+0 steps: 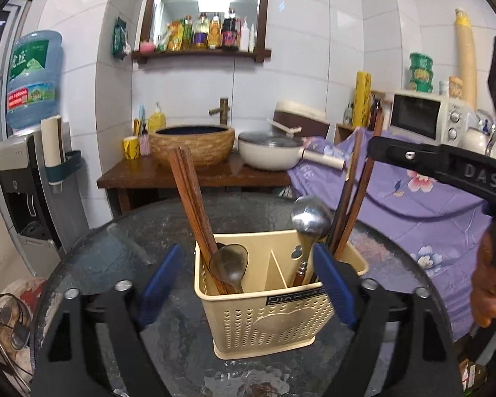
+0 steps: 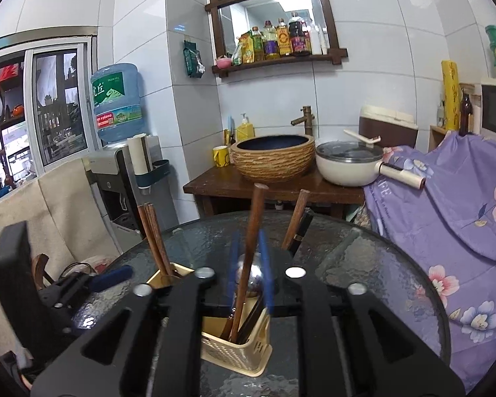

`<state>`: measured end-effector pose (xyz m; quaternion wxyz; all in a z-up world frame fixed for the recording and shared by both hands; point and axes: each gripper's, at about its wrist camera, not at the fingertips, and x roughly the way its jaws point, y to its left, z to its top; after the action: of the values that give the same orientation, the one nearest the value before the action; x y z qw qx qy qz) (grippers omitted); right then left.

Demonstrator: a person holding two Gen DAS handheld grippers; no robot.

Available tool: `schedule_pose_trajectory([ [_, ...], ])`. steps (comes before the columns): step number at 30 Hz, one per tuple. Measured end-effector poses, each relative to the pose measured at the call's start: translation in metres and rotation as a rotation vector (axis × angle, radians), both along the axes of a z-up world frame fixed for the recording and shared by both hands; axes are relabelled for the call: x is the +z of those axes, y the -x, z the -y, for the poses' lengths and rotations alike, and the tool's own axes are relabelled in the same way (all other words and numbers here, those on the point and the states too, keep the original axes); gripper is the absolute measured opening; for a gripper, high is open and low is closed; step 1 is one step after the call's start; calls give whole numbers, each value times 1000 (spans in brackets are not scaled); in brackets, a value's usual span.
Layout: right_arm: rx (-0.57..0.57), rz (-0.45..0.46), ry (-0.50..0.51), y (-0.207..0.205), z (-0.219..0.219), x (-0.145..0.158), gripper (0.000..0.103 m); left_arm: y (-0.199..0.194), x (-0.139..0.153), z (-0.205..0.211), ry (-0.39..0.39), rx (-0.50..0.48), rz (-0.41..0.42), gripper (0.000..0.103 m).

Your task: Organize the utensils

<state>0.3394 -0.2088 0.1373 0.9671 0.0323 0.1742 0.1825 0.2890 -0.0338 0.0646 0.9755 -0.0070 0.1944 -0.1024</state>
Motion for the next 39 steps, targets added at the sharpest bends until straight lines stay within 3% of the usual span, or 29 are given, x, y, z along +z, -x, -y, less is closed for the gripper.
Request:
schedule_pose_trajectory([
  [1, -7, 33, -6, 7, 3, 2, 52, 9, 0, -1, 4, -4, 22, 90],
  [4, -35, 104, 22, 28, 7, 8, 54, 31, -4, -4, 13, 0, 55, 97],
  [5, -46, 115, 32, 35, 7, 7, 60, 38, -6, -6, 19, -1, 59, 97],
  [11, -57, 104, 37, 92, 11, -23, 91, 79, -24, -18, 55, 20, 51, 97],
  [20, -150, 110, 43, 208, 15, -115, 97, 168, -61, -35, -2, 94, 110, 97],
  [25, -139, 111, 75, 267, 7, -142, 97, 225, -78, -47, 39, 131, 105, 97],
  [31, -125, 156, 101, 316, -4, -150, 97, 259, -76, -49, 0, 172, 134, 97],
  [39, -108, 209, 136, 334, -10, -136, 97, 268, -64, -41, 29, 143, 160, 97],
])
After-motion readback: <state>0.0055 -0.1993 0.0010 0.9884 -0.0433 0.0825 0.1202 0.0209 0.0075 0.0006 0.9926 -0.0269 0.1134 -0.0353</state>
